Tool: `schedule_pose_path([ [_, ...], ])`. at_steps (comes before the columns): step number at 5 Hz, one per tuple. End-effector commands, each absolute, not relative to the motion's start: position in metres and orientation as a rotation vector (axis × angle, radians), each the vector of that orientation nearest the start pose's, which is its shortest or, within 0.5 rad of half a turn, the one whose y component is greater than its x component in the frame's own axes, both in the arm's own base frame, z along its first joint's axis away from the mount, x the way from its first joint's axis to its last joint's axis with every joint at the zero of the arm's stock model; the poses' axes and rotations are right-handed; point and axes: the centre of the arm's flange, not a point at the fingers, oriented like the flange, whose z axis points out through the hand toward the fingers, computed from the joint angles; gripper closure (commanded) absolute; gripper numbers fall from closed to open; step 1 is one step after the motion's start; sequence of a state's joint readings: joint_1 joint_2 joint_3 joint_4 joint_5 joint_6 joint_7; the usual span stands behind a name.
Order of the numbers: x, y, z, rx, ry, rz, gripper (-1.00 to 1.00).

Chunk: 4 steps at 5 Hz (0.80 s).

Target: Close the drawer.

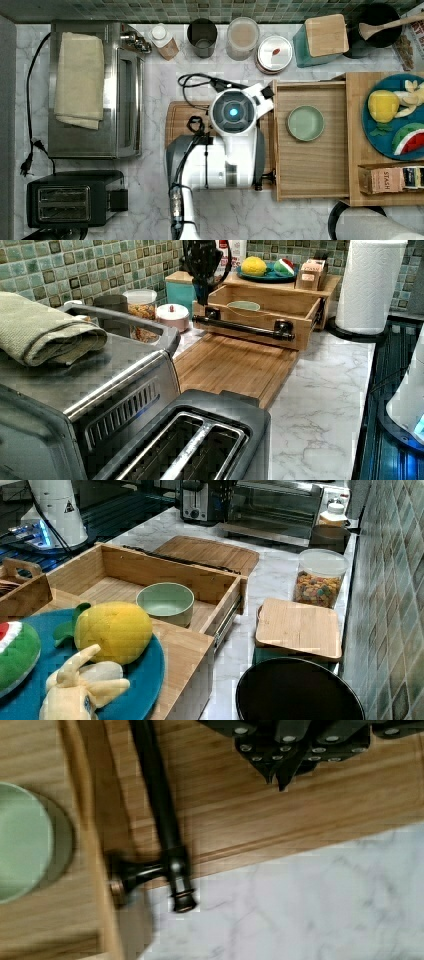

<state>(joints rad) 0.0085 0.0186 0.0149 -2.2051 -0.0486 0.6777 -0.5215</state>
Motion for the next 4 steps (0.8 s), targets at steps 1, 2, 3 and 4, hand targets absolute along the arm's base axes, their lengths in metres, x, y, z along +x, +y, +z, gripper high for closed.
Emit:
schedule_pose_path([
  [1, 0.511, 0.057, 0.383, -3.249, -0.238, -0.111, 1.00],
  [2, 0.520, 0.059, 0.375, -3.322, -0.240, -0.067, 1.00],
  [3, 0.521, 0.067, 0.358, -3.378, -0.250, -0.075, 1.00],
  [4, 0.523, 0.071, 0.341, -3.368, -0.247, -0.042, 1.00],
])
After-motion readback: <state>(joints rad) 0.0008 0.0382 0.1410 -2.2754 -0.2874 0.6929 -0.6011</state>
